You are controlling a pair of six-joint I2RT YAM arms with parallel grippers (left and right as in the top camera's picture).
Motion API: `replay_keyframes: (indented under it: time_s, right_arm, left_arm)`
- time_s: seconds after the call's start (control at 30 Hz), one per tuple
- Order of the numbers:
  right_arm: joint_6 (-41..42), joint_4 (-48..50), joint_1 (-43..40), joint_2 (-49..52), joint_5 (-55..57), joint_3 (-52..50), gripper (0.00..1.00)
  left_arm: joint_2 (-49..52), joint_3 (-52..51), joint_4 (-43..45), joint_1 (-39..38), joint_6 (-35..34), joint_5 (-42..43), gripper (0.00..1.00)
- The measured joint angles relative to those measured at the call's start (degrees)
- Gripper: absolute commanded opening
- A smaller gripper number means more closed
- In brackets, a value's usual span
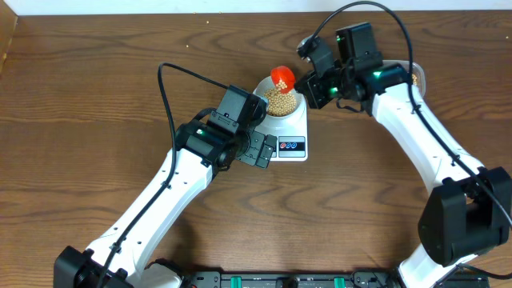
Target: Scoop item into bowl and weigh 50g on scale
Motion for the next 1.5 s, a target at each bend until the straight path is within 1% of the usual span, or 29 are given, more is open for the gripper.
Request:
replay_keyframes:
  time_s: [0.23,0.8,1.0,1.13,1.37,1.5]
  right_arm:
    - [0.8,0.0,-1.8,0.0,-4.8,0.0,0.01]
    - [1.3,0.3,-1.8,0.0,-6.0,0.0,0.01]
    - [1.7,1.0,-2.2,0.0,-8.3,0.0,0.01]
    - [2.8,1.8,-5.3,0.0,-13.3,0.0,0.01]
    - [3.6,1.7,-15.3,0.0,-24.5,0.0,0.01]
    - [4.1,1.7,-19.6,0.0,-30.0,0.0,0.01]
  left_arm:
    - [0.0,0.0,0.0,0.0,0.0,0.0,0.99]
    - [0.0,0.0,0.0,0.0,0.0,0.0,0.99]
    - [0.0,0.0,0.0,0.0,0.0,0.0,0.99]
    - [0.0,0.0,0.0,0.0,0.0,0.0,0.99]
    - [0.0,0.0,0.0,0.0,0.0,0.0,0.99]
    - [0.0,0.0,0.0,0.0,0.0,0.0,0.99]
